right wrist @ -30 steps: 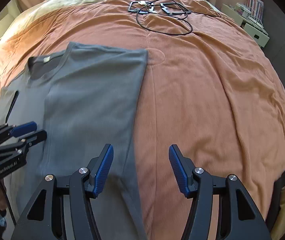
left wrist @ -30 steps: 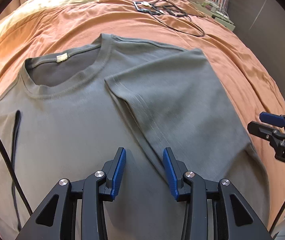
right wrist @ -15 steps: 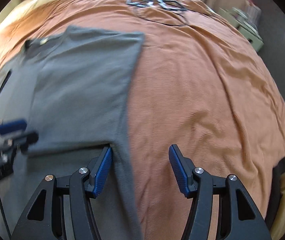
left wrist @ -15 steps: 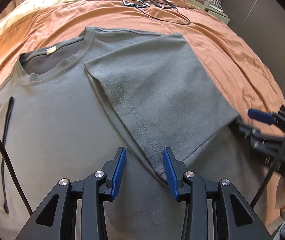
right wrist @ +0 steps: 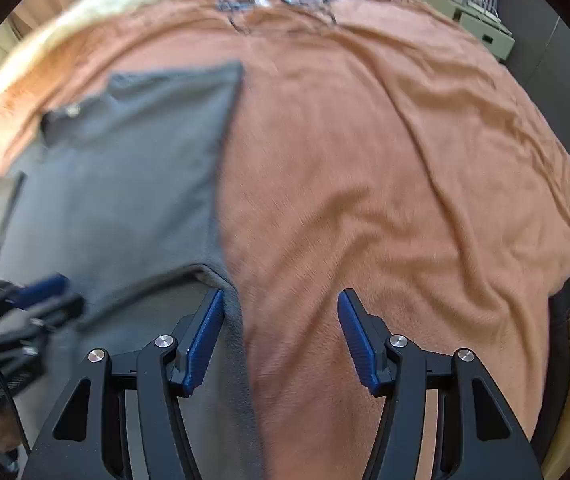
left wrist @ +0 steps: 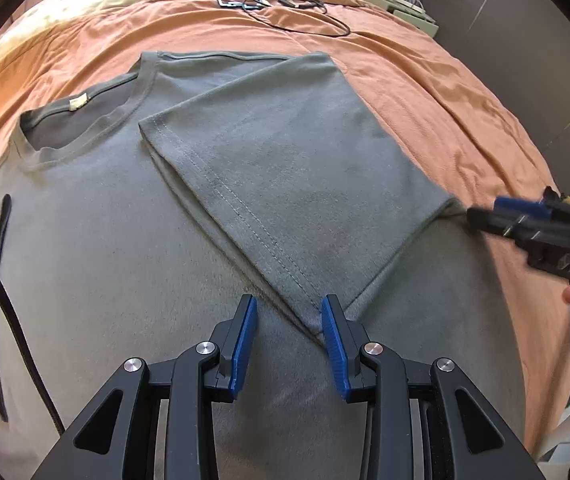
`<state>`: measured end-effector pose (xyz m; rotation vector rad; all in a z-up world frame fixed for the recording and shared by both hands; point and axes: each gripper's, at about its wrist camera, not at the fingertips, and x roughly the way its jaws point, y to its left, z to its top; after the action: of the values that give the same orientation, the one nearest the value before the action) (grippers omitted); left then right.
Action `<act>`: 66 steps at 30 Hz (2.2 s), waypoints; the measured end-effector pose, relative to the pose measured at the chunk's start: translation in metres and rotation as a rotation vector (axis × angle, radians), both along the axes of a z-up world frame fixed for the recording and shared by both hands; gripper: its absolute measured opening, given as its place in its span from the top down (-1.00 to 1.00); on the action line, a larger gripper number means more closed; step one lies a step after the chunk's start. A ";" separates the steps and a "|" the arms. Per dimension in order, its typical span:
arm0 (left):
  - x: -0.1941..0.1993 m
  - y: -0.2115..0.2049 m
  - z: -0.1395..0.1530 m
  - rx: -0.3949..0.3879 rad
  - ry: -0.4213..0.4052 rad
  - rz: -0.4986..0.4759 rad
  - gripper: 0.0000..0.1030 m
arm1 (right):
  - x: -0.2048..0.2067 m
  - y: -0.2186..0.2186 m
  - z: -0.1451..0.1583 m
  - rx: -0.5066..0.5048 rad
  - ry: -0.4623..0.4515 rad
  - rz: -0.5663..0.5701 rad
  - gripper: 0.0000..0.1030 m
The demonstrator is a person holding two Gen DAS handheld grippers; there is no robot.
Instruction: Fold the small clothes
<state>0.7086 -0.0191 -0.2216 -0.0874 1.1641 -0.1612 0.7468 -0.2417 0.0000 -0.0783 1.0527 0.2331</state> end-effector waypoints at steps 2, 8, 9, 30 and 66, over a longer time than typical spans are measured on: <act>0.000 0.002 0.002 -0.007 -0.004 0.002 0.30 | -0.001 0.002 0.014 0.016 -0.028 -0.001 -0.08; 0.001 0.005 0.001 -0.030 -0.014 0.015 0.30 | 0.010 0.022 0.004 0.023 -0.013 0.011 -0.08; 0.002 0.006 -0.002 -0.038 -0.010 0.018 0.30 | 0.011 0.024 -0.001 0.025 -0.005 0.012 -0.08; -0.074 0.043 0.077 -0.079 -0.051 0.106 0.08 | -0.062 -0.012 0.044 0.065 -0.047 -0.025 -0.12; -0.445 0.143 0.250 0.021 -0.429 0.290 -0.77 | -0.439 -0.094 0.158 0.156 -0.441 0.115 -0.70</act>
<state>0.2634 0.1241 0.0287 -0.1917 0.7153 0.0874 0.3076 -0.3356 0.1584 -0.0461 0.5894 0.3820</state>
